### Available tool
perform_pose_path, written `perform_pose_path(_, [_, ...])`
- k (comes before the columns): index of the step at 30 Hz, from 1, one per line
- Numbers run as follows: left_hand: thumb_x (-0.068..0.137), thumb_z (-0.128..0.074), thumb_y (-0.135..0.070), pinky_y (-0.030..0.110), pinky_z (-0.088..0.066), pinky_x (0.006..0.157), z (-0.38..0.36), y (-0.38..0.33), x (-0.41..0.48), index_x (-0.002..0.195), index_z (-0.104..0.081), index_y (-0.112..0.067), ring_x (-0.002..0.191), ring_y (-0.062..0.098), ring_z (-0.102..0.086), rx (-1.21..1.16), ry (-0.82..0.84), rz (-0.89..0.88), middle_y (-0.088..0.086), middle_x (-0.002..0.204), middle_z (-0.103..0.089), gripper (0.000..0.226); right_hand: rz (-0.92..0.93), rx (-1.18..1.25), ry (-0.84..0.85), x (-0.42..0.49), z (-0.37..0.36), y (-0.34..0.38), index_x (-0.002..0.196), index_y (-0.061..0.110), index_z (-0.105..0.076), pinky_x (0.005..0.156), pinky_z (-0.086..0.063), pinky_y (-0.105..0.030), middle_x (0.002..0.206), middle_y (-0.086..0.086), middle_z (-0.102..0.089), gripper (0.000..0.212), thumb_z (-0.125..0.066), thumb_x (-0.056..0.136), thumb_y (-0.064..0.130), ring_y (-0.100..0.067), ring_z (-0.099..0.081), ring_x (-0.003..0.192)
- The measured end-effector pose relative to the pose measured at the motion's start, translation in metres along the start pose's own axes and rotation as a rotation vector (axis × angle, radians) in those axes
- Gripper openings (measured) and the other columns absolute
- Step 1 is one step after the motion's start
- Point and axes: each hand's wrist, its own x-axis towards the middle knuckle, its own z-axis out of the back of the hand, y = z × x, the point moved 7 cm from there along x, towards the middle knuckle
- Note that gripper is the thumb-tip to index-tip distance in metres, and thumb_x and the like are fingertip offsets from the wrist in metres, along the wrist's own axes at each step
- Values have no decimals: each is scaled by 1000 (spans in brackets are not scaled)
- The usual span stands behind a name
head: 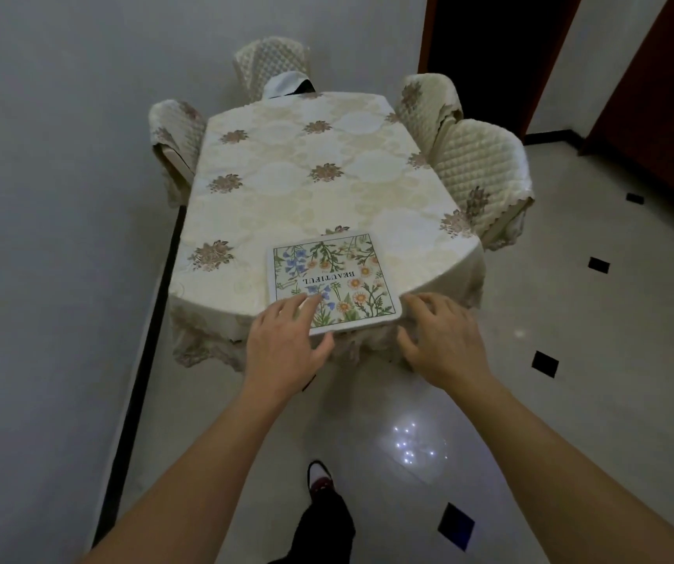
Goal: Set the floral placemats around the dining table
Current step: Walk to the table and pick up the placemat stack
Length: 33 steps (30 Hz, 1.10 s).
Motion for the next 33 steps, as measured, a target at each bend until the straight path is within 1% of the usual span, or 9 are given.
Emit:
perform_pose_path(4, [88, -47, -56, 42, -44, 102, -29, 21, 46, 142, -48, -26, 125, 20, -52, -15, 21, 36, -2, 138, -57, 62, -7, -3, 11, 51, -21, -4, 140, 21, -49, 101, -41, -44, 134, -6, -58, 57, -53, 89, 45, -26, -52, 123])
perform_pose_path(7, [88, -45, -58, 43, -44, 103, -53, 40, 82, 143, -46, -26, 127, 20, -51, -53, 51, 55, -3, 140, -55, 64, -19, -11, 43, 95, -39, -3, 141, 20, -49, 101, -43, -45, 135, -7, -58, 57, -54, 89, 45, -26, -53, 123])
perform_pose_path(11, [90, -50, -54, 42, -43, 105, -79, 68, 135, 144, -43, -26, 128, 20, -49, -136, 100, 93, -2, 142, -53, 62, -40, -10, 56, 156, -56, 0, 140, 19, -49, 101, -43, -45, 135, -8, -58, 57, -55, 89, 44, -27, -52, 124])
perform_pose_path(15, [89, -52, -51, 45, -47, 100, -104, 98, 182, 141, -46, -26, 124, 22, -51, -247, 136, 174, -1, 140, -54, 59, -79, 7, 80, 212, -74, 4, 144, 20, -45, 104, -40, -45, 139, -7, -54, 58, -53, 91, 45, -26, -49, 128])
perform_pose_path(18, [89, -55, -48, 44, -46, 99, -120, 112, 202, 139, -47, -28, 124, 22, -50, -292, 155, 217, -2, 139, -54, 54, -82, 9, 108, 241, -92, 5, 144, 20, -45, 103, -41, -44, 138, -7, -54, 58, -51, 92, 44, -26, -49, 127])
perform_pose_path(21, [90, -57, -47, 42, -45, 98, -133, 125, 211, 139, -47, -28, 122, 21, -50, -325, 187, 278, -3, 139, -54, 53, -110, 21, 151, 256, -107, 0, 144, 18, -46, 101, -42, -45, 137, -7, -56, 56, -52, 92, 41, -27, -50, 125])
perform_pose_path(25, [89, -61, -46, 38, -48, 90, -149, 145, 214, 135, -51, -27, 114, 20, -51, -415, 194, 421, -1, 133, -54, 51, -172, 69, 174, 267, -127, -9, 142, 12, -48, 95, -45, -43, 136, -10, -56, 53, -54, 94, 34, -29, -52, 121])
perform_pose_path(29, [90, -61, -46, 33, -43, 91, -169, 158, 203, 139, -49, -24, 122, 22, -46, -483, 249, 603, 2, 137, -46, 55, -263, 139, 250, 264, -153, -22, 141, 9, -48, 91, -48, -45, 135, -14, -55, 51, -54, 96, 33, -31, -51, 119])
perform_pose_path(33, [88, -67, -40, 38, -45, 96, -180, 165, 187, 140, -50, -15, 123, 29, -48, -563, 244, 745, 11, 135, -45, 60, -306, 151, 315, 253, -168, -35, 140, 10, -48, 91, -49, -44, 132, -14, -54, 52, -53, 97, 39, -32, -52, 115])
